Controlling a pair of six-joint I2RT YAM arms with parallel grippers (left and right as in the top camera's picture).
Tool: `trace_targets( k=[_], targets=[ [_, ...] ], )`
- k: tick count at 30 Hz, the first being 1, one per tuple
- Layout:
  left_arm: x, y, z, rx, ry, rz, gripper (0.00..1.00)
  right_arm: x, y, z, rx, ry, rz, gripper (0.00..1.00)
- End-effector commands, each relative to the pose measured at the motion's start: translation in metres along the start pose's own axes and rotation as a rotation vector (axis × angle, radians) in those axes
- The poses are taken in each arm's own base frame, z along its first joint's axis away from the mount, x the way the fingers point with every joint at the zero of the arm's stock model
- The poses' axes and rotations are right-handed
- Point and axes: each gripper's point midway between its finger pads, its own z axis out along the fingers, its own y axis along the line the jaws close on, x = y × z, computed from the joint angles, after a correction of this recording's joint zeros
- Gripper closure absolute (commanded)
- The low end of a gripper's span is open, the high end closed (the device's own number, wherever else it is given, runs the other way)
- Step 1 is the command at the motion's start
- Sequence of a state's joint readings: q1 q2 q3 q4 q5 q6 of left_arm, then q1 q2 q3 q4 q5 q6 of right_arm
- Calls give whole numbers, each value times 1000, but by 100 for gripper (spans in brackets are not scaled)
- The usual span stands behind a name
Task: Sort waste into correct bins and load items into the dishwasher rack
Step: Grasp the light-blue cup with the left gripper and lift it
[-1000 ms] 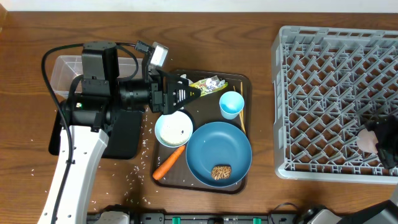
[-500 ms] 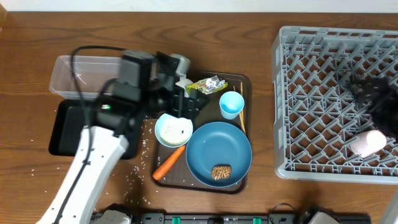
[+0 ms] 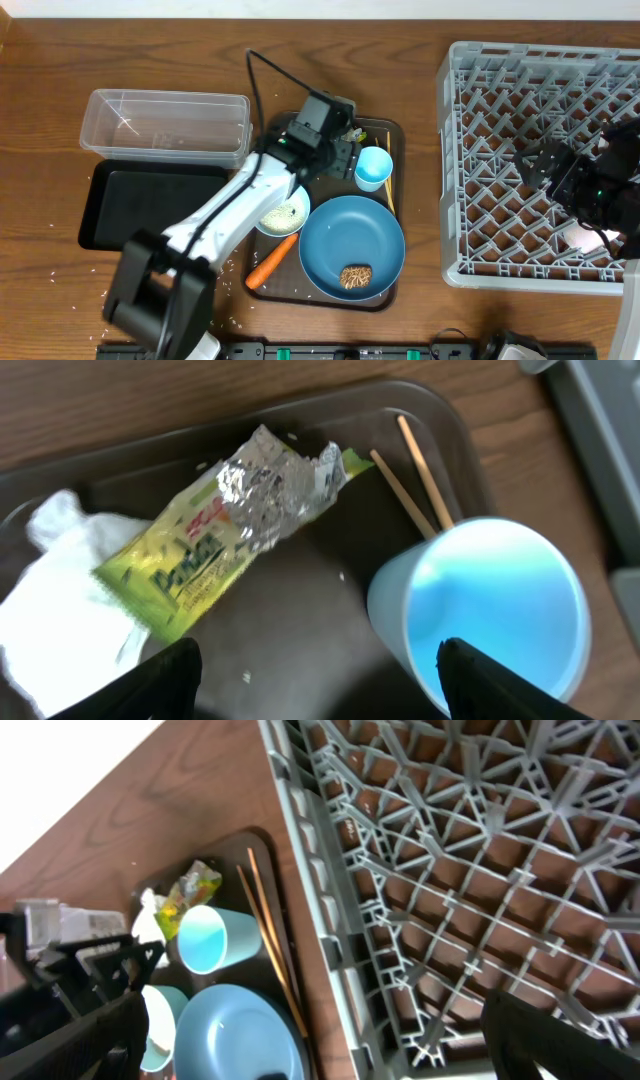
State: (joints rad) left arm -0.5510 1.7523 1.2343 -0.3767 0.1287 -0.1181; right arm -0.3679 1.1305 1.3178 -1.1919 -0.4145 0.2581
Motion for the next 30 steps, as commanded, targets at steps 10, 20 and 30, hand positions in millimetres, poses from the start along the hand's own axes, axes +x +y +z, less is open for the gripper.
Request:
trace_targets(
  k=[10,20,30],
  targets=[
    [18,-18,46,24,59,11,55,2,-4,9,29,42,14,1],
    [7,-20,26,33,26,9,94,3,-4,9,27,48,-37,1],
    [-39,-44,-120,393,-170,-39,94,12,66,-4,-401,57,-330,1]
  ],
)
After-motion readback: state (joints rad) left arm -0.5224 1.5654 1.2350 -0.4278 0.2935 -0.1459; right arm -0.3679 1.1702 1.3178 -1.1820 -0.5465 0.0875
